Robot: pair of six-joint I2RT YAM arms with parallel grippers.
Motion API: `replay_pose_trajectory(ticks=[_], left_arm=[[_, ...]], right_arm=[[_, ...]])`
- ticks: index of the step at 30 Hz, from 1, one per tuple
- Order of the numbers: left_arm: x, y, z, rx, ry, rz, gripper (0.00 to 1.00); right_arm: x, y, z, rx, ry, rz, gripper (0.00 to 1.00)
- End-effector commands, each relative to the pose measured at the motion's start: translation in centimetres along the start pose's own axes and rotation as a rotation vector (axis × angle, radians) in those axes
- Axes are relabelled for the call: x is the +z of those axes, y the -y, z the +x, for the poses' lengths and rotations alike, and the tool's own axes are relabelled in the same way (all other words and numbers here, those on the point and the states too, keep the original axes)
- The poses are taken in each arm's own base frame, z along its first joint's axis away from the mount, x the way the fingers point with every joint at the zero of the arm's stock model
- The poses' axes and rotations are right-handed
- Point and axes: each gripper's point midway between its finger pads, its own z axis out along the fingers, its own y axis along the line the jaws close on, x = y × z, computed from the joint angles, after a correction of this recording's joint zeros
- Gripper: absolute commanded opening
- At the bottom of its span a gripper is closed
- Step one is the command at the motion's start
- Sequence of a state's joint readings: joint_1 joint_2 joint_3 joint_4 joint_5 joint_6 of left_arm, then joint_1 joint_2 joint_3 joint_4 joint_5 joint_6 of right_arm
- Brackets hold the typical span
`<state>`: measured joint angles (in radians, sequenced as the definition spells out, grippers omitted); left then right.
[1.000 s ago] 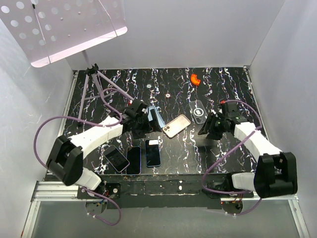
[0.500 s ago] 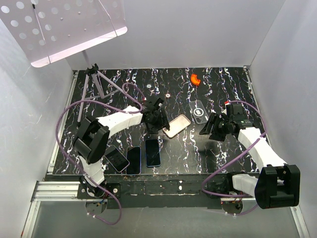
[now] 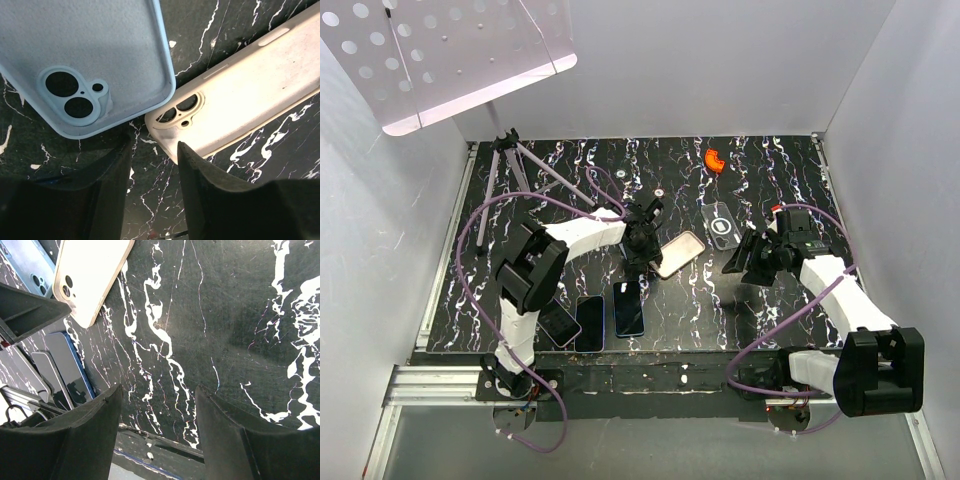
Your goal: Put the phone into the phone case
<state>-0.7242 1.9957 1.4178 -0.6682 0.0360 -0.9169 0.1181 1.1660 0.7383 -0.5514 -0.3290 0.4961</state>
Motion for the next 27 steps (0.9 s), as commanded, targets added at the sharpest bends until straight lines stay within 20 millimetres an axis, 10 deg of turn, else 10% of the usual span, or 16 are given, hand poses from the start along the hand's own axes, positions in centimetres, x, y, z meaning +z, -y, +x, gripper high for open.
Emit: replay_pose_trajectory(ticks=[1, 8, 27], left_arm=[[0.1, 0.3, -0.9, 0.016, 0.042, -0.028, 0.34], [0.4, 0.0, -0.8, 0.041, 0.04, -0.053, 0.0], [-1.8, 1.4, 4.2, 0.026, 0.0, -0.044, 0.0]], right_arm=[[-0.2, -0.6, -0.4, -0.016, -0.002, -0.027, 0.66], [-0.2, -1.0, -0.6, -0.014, -0.005, -0.037, 0.67], [-2.3, -3.0, -2.2, -0.045, 0.036, -0.076, 0.67]])
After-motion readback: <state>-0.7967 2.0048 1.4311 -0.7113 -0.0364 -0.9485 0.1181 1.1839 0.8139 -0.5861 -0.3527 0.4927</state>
